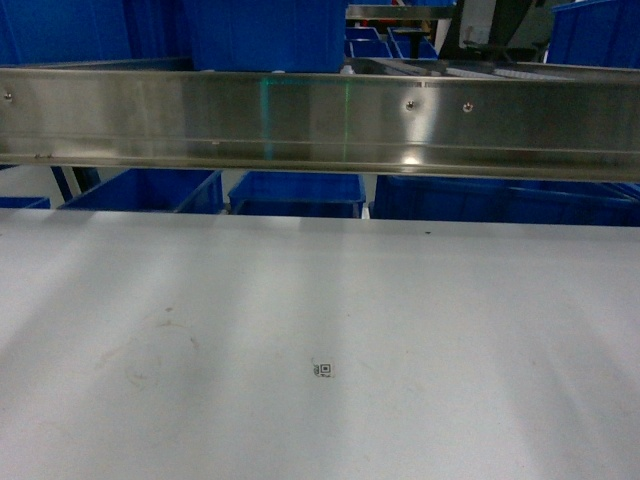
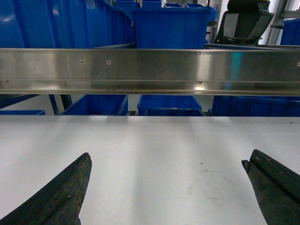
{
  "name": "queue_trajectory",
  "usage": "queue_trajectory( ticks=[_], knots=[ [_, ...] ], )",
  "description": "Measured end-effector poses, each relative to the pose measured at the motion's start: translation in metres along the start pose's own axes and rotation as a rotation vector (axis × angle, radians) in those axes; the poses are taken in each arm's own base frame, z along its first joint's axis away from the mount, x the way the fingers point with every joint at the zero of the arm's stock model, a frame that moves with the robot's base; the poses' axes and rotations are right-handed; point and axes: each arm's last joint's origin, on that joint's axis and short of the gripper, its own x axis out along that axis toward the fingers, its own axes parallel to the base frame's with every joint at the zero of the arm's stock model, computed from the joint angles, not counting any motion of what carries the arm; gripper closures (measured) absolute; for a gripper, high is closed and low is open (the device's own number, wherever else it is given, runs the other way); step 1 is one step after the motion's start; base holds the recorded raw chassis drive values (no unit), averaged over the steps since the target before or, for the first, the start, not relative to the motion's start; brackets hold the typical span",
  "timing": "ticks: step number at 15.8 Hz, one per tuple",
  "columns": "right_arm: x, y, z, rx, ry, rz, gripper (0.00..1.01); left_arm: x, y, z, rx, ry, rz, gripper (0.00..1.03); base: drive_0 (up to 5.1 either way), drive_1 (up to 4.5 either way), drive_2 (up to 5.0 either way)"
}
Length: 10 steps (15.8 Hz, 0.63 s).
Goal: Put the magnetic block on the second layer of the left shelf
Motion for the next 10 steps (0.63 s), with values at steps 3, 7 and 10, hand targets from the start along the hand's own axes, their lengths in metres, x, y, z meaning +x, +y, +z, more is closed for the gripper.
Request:
queue_trajectory(
  ticks=[3, 7, 10],
  knots=[
    [0.002, 0.000, -0.002, 0.020, 0.034, -0.002, 0.03, 0.000, 0.000, 0.000, 0.000, 0.000, 0.000, 0.05, 0.0, 0.00, 0.0],
    [0.083, -0.023, 0.018, 0.105, 0.082, -0.034, 0.03, 0.000, 0.000, 0.000, 0.000, 0.000, 0.000, 0.05, 0.0, 0.00, 0.0],
    [0.200, -0.052, -0.011, 0.132, 0.322, -0.116, 0.03, 0.000, 0.000, 0.000, 0.000, 0.000, 0.000, 0.05, 0.0, 0.00, 0.0]
  ],
)
